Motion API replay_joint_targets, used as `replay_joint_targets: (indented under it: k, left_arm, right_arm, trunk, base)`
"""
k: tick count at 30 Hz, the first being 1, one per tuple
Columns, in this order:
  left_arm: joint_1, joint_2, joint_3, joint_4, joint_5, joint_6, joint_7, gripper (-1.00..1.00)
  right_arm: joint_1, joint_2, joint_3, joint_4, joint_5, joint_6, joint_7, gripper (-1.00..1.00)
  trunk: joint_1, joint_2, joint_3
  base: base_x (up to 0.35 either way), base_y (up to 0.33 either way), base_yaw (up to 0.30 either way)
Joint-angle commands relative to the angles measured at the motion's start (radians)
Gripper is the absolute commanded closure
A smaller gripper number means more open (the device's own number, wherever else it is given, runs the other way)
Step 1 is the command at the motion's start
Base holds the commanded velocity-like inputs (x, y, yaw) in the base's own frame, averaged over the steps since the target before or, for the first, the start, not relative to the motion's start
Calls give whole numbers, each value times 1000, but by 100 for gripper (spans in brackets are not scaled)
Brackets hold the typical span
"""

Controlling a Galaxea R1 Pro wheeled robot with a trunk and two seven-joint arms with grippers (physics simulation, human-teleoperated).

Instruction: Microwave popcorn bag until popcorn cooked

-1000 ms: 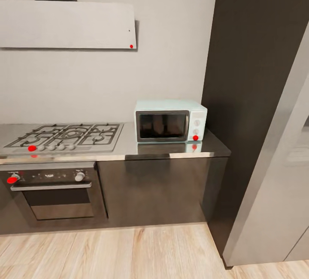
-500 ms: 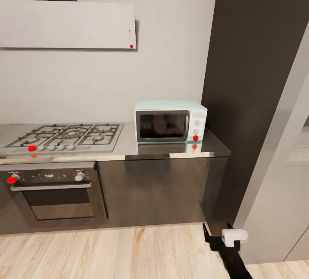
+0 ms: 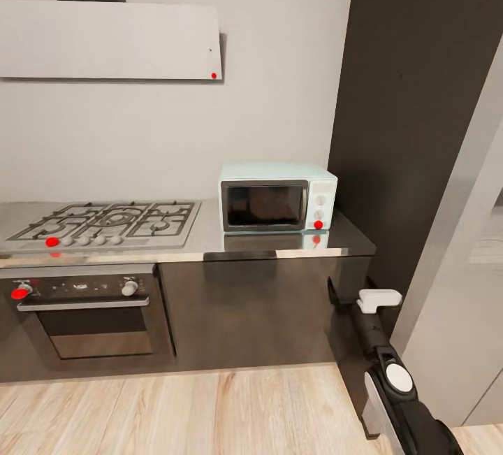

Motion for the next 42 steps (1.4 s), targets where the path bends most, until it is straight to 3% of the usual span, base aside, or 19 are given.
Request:
replay_joint_targets:
  k: [1,7,17,23,28,32,42]
  left_arm:
    - [0,0,0,-2,0,-1,1,-100]
    - [0,0,0,-2,0,-1,1,-100]
    - [0,0,0,-2,0,-1,1,-100]
    - [0,0,0,-2,0,-1,1,-100]
    - [0,0,0,-2,0,-1,1,-100]
    - [0,0,0,-1,0,-1,1,-100]
    - [0,0,0,-2,0,-1,1,-100]
  right_arm:
    - [-15,-1,1,0,1,3,-5,-100]
    - [-66,-1,1,-9,1,14,-7,-100]
    - [-68,-1,3,-30,2,39,-16,-100]
    - [-68,-2,2,-30,2,47,-18,-100]
    - [-84,-1,1,-30,4,205,-38,-100]
    - [-131,-1,2,-30,2,292,-101,-100]
    - [-139,-1,14,-40,2,321,-112,-100]
  trunk:
    - [0,0,-1]
    - [0,0,-1]
    - [0,0,-1]
    - [0,0,-1]
    - [0,0,-1]
    - [0,0,-1]
    - [0,0,-1]
  base:
    - [0,0,0]
    - [52,0,0]
    - [291,0,0]
    - [58,0,0]
    - [48,0,0]
    - [7,0,0]
    - [218,6,0]
